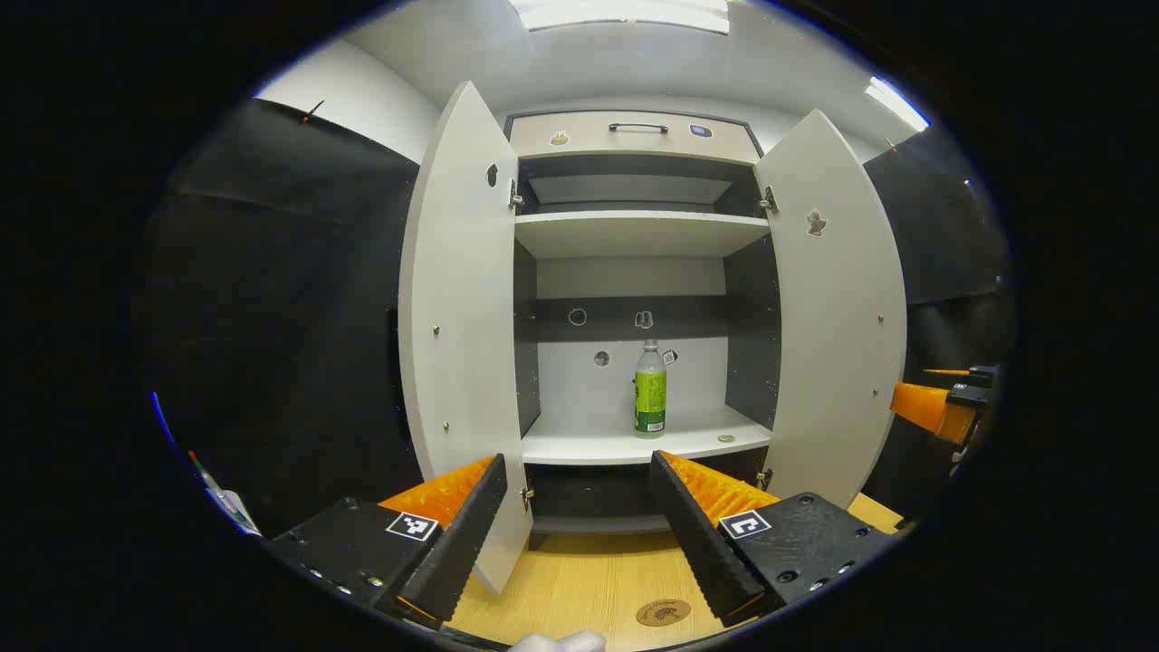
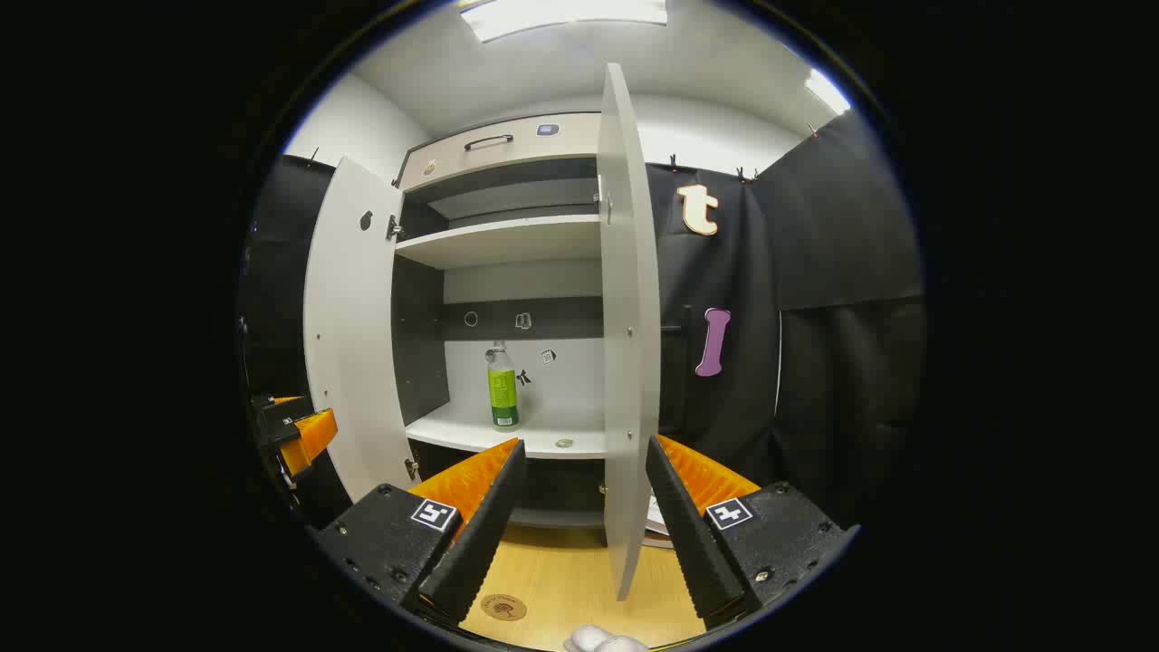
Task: Grasp the bottle in the cabinet with the left hand and place it on the coaster, then close the right door with the right hand and the left door with the left hand.
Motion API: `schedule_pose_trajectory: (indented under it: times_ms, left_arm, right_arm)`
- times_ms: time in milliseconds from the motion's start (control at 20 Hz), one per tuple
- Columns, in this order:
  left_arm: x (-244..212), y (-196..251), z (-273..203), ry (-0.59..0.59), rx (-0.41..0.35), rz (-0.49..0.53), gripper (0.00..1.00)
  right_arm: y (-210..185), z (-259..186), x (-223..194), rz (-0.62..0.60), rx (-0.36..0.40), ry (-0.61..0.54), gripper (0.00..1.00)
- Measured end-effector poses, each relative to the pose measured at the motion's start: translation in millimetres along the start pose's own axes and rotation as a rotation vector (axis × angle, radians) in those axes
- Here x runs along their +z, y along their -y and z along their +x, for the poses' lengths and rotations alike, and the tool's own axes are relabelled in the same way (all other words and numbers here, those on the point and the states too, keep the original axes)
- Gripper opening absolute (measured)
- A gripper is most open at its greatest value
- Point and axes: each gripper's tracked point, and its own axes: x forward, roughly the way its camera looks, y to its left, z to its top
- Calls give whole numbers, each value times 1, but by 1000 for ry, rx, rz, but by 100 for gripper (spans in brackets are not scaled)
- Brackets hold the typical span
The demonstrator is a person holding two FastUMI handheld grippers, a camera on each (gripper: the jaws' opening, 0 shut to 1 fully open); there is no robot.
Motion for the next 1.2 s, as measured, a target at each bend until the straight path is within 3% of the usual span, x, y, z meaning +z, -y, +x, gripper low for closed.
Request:
schedule_pose_trajectory:
  times_ms: [800,1200]
  left_arm:
    - [-2,-8,5,-10,26,8,96]
    - [4,3,25,13,-32,-2,96]
  right_arm:
    - [-31,22,0,-24,44,16,82]
    - [-33,35,2,-28,39,7,82]
